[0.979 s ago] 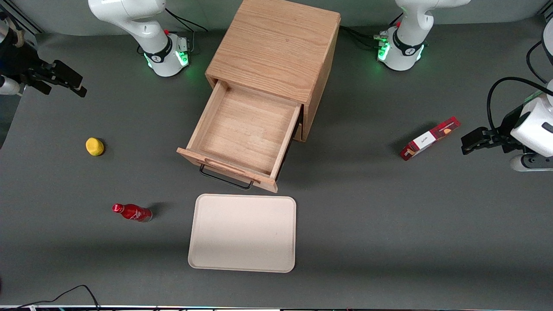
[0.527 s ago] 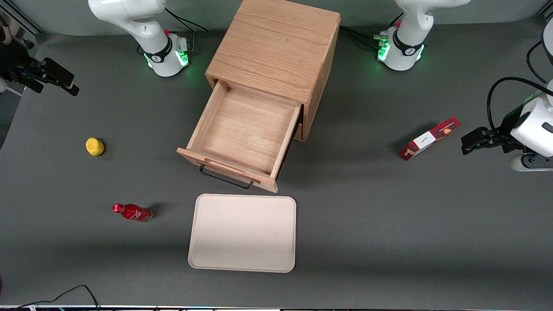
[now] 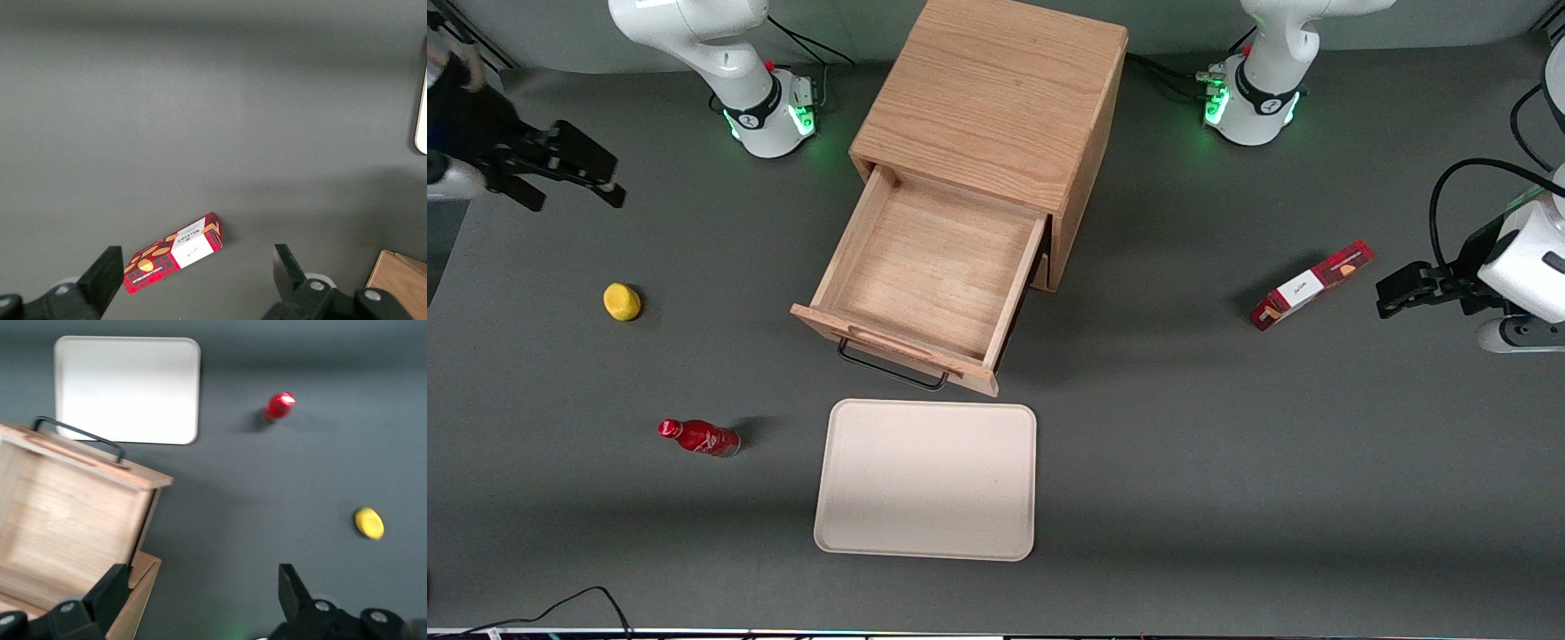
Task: Close top drawer
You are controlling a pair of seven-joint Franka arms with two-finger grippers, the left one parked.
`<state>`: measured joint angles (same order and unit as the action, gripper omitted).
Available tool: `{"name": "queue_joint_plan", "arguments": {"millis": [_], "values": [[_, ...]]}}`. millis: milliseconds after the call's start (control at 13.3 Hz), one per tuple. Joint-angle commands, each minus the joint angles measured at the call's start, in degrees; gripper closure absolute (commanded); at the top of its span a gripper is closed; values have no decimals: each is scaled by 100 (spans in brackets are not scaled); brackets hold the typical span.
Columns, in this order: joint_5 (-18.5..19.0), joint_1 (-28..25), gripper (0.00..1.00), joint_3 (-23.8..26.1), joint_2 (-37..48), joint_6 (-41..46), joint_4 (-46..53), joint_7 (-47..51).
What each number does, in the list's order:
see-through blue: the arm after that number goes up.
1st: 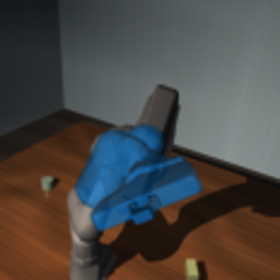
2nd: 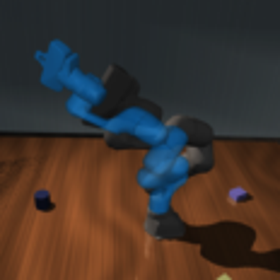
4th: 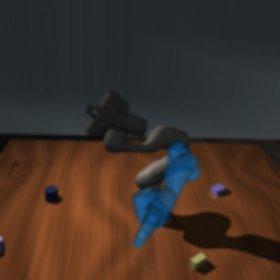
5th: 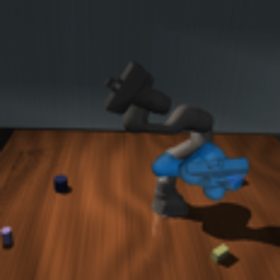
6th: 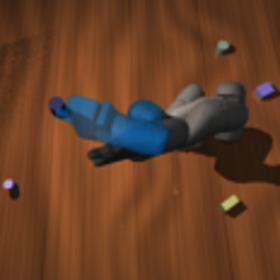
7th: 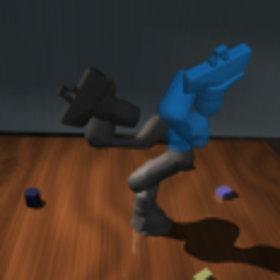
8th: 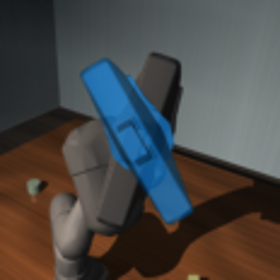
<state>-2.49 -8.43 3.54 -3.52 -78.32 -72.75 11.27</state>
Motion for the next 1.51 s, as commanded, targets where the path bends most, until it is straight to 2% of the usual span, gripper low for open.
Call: {"name": "queue_joint_plan", "arguments": {"millis": [0,226,452,678,979,1130,1281,1432], "values": [[-41,17,0,470,-1237,468,1718,-81],[38,-62,0,1120,-1589,11,1746,-89],[29,-71,0,1508,-1958,-560,1737,-185],[82,-63,0,1465,-2187,-526,1703,-2192],[100,-36,0,1483,-2442,-561,1720,-3681],[4,34,0,1483,-2504,-500,1676,-4227],[-452,131,0,1439,-2530,-526,1650,-4334],[-489,174,0,1430,-2819,-570,1658,-4509]]}}
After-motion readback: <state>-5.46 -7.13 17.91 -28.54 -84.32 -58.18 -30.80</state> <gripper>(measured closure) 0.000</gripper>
